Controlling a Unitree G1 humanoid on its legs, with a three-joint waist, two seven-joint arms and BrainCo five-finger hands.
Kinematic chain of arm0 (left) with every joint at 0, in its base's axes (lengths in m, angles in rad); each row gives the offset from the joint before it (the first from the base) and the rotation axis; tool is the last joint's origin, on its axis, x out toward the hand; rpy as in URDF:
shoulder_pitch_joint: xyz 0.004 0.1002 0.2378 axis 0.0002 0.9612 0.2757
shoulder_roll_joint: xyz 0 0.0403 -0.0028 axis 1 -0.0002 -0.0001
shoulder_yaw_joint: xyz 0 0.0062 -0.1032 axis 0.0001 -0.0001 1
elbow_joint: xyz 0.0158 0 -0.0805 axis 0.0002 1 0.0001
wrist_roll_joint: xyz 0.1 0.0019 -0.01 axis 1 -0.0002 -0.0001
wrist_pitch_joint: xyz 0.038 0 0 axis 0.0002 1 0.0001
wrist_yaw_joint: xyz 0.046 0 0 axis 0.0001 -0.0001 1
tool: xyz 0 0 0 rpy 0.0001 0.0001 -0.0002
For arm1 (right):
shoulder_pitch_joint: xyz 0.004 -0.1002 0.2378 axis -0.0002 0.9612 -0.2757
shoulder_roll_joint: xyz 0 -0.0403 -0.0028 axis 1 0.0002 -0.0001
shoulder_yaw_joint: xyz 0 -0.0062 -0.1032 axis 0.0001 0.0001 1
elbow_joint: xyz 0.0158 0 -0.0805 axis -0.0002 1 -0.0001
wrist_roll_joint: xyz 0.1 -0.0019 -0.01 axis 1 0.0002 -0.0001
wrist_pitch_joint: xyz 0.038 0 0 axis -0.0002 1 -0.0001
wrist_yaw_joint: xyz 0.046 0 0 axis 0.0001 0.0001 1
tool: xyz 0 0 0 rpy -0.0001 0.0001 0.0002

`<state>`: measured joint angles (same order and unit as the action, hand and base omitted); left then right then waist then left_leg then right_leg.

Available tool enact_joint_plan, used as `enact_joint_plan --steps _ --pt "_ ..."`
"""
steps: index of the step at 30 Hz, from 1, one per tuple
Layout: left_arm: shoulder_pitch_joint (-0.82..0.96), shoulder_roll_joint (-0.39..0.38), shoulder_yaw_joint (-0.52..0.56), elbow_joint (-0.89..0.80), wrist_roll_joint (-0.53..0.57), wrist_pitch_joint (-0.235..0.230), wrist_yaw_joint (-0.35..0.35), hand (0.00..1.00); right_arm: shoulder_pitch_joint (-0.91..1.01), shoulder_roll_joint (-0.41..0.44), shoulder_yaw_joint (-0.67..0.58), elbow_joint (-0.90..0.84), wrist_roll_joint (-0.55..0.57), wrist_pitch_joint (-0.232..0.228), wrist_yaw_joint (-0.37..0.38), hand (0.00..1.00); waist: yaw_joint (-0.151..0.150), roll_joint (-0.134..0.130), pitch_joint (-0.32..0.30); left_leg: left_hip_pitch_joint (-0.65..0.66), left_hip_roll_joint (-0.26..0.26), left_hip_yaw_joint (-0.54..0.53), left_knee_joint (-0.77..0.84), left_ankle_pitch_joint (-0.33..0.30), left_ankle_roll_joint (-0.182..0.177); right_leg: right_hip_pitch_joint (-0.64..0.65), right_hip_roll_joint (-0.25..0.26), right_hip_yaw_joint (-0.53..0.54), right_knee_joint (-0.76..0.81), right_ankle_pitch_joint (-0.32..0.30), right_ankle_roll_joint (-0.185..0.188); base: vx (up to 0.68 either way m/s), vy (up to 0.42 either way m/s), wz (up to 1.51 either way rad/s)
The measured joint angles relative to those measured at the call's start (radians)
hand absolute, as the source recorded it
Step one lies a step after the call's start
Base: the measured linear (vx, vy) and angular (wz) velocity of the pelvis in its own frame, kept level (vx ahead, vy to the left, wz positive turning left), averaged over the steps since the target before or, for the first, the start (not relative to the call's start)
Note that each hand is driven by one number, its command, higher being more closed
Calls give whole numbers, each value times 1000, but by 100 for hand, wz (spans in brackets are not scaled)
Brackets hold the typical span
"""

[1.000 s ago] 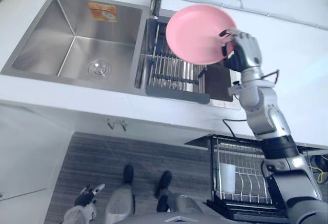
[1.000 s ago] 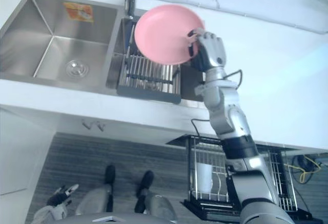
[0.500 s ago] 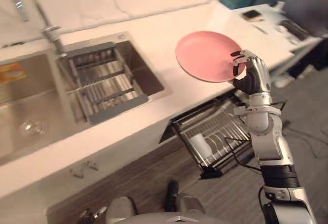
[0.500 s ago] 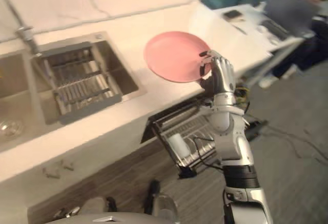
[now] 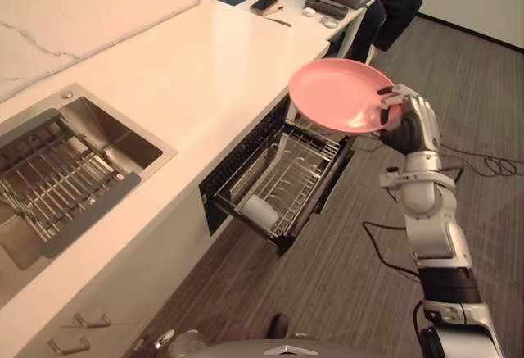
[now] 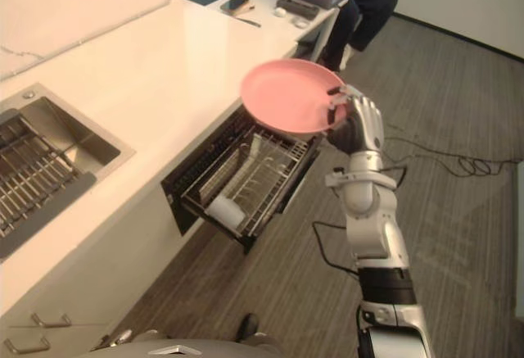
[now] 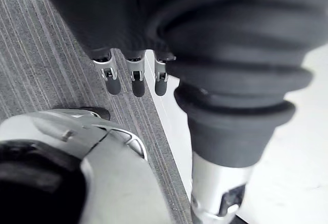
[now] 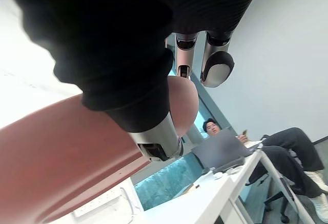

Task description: Walk over to the sink, pick up the cup, carry it to the dishwasher, place the cup inside the dishwasher, then close the dishwasher door

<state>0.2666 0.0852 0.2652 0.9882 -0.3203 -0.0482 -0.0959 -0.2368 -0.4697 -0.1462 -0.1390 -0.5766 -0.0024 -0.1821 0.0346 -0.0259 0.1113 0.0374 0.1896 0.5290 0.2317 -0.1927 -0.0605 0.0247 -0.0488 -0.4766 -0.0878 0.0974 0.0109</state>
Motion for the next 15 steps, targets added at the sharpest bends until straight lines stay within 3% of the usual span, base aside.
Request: enact_joint_plan --steps 5,12,15 --pt "-2 -1 9 4 10 -17 2 0 35 8 -66 -2 2 7 29 100 0 -29 16 -42 -23 -8 -39 44 11 -59 -10 12 -2 25 -5 -139 52 -1" --pt "-58 1 7 3 7 -37 -2 0 12 8 -69 22 8 8 23 100 -9 -23 105 -143 -66 -41 -30 66 41 -152 -50 12 -2 66 4 -104 99 3" --pt "-92 5 5 1 -7 -41 -3 0 -70 7 -65 102 31 29 -4 100 -12 -14 152 -206 -77 -49 -2 61 55 -203 -65 14 -2 93 3 -85 124 3"
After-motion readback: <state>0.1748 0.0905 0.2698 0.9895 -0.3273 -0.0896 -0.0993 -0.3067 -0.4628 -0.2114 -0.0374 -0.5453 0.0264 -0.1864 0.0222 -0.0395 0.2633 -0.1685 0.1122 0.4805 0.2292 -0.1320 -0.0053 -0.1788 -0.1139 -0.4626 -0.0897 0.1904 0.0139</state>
